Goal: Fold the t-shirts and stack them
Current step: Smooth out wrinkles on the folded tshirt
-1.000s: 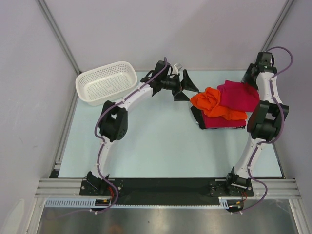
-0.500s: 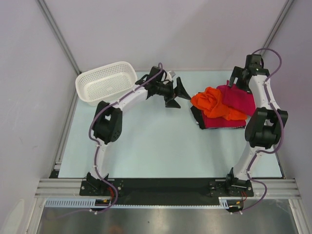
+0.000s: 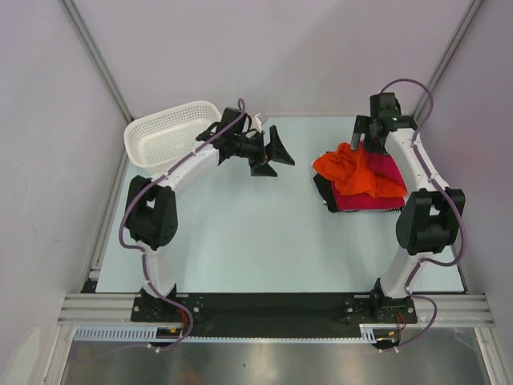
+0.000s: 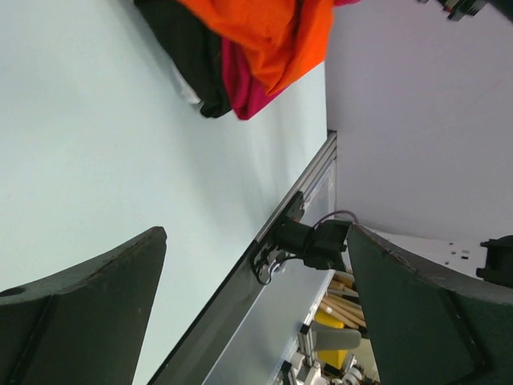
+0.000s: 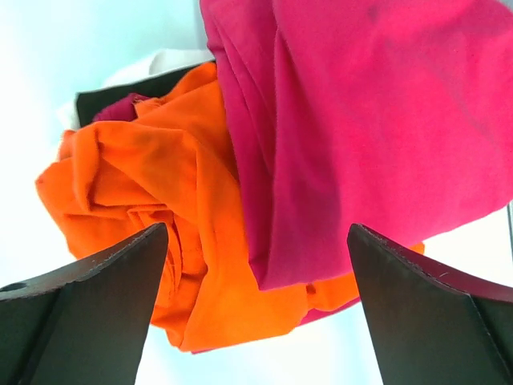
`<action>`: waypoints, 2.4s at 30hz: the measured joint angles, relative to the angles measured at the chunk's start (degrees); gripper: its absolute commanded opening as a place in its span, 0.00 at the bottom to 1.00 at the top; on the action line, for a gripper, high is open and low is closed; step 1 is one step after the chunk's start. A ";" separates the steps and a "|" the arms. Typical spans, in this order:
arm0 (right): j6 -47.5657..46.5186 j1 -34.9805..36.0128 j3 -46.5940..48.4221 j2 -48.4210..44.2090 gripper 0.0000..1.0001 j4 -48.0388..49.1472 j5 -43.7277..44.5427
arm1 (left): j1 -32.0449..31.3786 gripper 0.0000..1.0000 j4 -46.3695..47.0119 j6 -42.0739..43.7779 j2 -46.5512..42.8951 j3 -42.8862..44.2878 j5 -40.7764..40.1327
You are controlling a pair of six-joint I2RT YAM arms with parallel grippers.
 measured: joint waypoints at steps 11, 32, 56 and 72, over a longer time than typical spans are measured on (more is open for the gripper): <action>1.07 2.34 0.94 6.82 0.98 -1.42 8.04 | 2.36 1.00 -2.60 3.39 -3.08 -6.01 0.02; 0.92 -0.48 6.19 7.13 0.94 -1.27 8.09 | 2.84 1.00 -4.09 5.25 -3.65 -6.47 -0.11; 8.61 8.57 -3.69 -5.16 0.52 -5.60 -3.80 | 2.84 1.00 -5.51 6.56 -3.65 -10.34 -2.12; 15.80 15.76 -16.57 -8.59 0.52 -7.48 3.50 | 2.84 1.00 -6.95 9.07 -3.67 -10.73 -2.08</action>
